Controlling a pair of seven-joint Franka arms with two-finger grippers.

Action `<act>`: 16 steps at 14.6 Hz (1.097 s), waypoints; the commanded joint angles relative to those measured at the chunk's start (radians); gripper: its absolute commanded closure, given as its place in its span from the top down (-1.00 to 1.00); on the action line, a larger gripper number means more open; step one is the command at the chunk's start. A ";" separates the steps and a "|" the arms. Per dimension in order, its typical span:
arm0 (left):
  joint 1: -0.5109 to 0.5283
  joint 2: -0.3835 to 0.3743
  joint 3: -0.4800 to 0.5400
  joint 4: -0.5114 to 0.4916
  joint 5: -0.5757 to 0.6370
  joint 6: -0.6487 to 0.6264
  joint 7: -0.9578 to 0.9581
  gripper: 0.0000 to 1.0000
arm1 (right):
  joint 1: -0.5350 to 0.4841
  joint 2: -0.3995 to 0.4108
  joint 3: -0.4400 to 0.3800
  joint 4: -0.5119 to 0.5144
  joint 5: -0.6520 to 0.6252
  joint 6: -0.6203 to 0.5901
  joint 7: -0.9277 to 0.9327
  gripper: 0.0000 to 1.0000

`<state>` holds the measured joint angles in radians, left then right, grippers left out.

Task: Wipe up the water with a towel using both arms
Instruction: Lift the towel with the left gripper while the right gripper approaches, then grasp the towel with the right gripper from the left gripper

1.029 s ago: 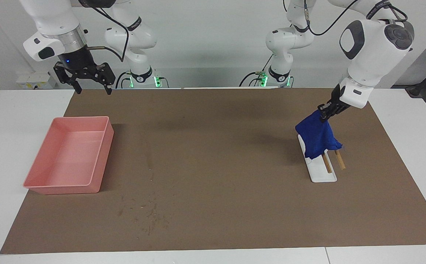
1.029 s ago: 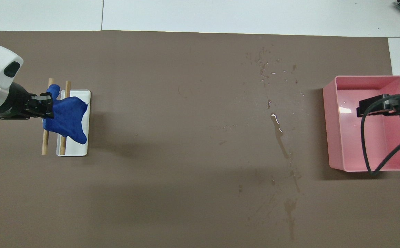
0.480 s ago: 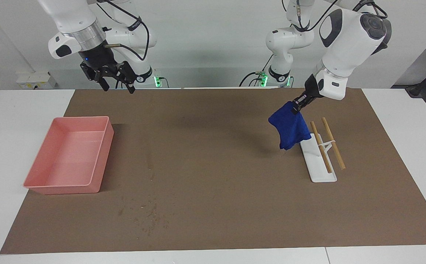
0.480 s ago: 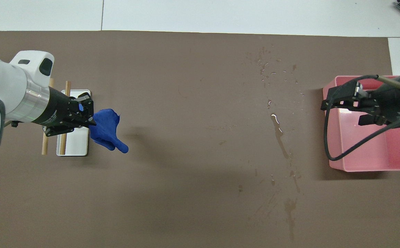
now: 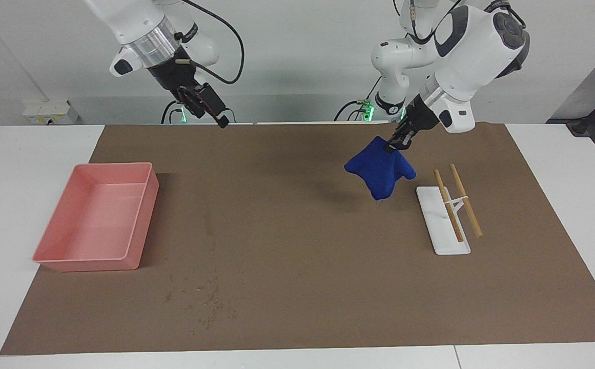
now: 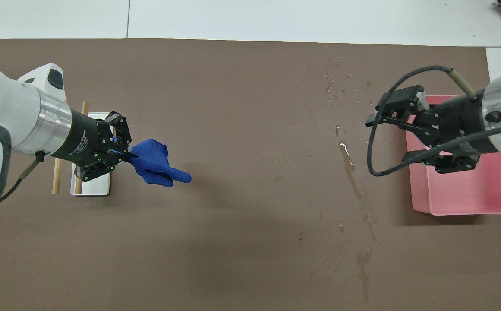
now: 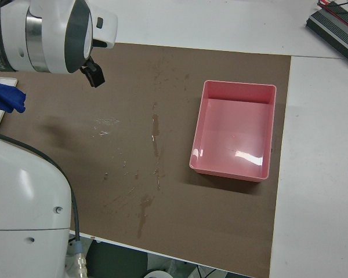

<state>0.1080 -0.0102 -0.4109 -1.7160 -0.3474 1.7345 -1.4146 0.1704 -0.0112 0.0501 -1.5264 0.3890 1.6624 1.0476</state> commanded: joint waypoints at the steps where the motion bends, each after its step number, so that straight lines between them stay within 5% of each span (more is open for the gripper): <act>1: -0.051 -0.008 -0.035 -0.001 -0.015 0.103 -0.238 -1.00 | 0.040 0.014 0.001 -0.017 0.065 0.055 0.174 1.00; 16: -0.211 -0.004 -0.037 0.004 0.001 0.304 -0.762 -1.00 | 0.196 0.080 0.001 -0.106 0.120 0.315 0.611 1.00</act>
<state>-0.0836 -0.0100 -0.4583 -1.7162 -0.3472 2.0219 -2.1312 0.3580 0.0893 0.0534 -1.5879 0.4885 1.9361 1.6361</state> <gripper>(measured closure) 0.938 0.000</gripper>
